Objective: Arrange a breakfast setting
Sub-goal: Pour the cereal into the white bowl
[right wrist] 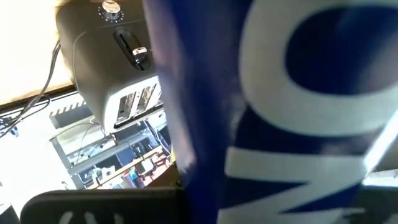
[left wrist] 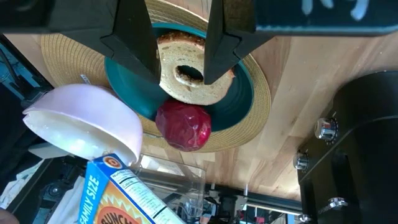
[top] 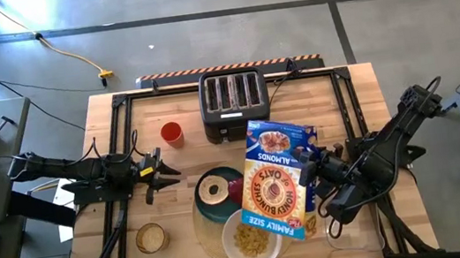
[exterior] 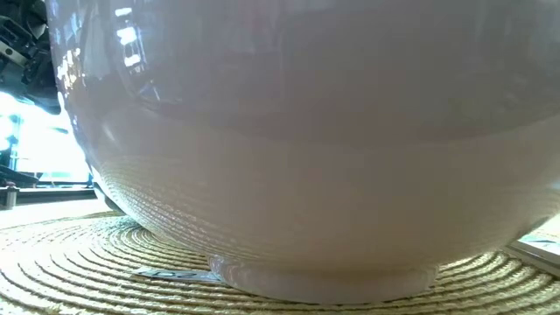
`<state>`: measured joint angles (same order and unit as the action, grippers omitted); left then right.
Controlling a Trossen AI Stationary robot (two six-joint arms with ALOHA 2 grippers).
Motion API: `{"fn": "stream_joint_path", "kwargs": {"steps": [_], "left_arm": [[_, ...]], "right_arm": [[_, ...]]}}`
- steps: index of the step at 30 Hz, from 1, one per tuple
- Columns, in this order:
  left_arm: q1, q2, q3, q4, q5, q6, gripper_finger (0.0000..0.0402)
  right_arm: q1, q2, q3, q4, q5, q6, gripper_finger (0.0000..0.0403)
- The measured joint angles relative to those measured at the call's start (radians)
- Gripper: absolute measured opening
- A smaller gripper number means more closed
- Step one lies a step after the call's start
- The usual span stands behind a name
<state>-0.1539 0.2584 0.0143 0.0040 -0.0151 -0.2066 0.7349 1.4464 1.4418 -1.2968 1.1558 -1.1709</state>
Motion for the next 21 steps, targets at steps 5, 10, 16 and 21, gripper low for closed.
{"fn": "stream_joint_path", "kwargs": {"steps": [5, 10, 16, 21], "left_arm": [[0.0, 0.0, 0.0, 0.0, 0.0, 0.0, 0.0113], [0.0, 0.0, 0.0, 0.0, 0.0, 0.0, 0.0113], [0.0, 0.0, 0.0, 0.0, 0.0, 0.0, 0.0113], [0.0, 0.0, 0.0, 0.0, 0.0, 0.0, 0.0113]], "right_arm": [[0.0, 0.0, 0.0, 0.0, -0.006, 0.003, 0.0059], [0.007, 0.0, 0.0, 0.02, -0.068, 0.008, 0.0059], [0.007, 0.0, 0.0, 0.043, -0.123, -0.025, 0.0059], [0.007, 0.0, 0.0, 0.043, -0.102, -0.055, 0.0059]]}}
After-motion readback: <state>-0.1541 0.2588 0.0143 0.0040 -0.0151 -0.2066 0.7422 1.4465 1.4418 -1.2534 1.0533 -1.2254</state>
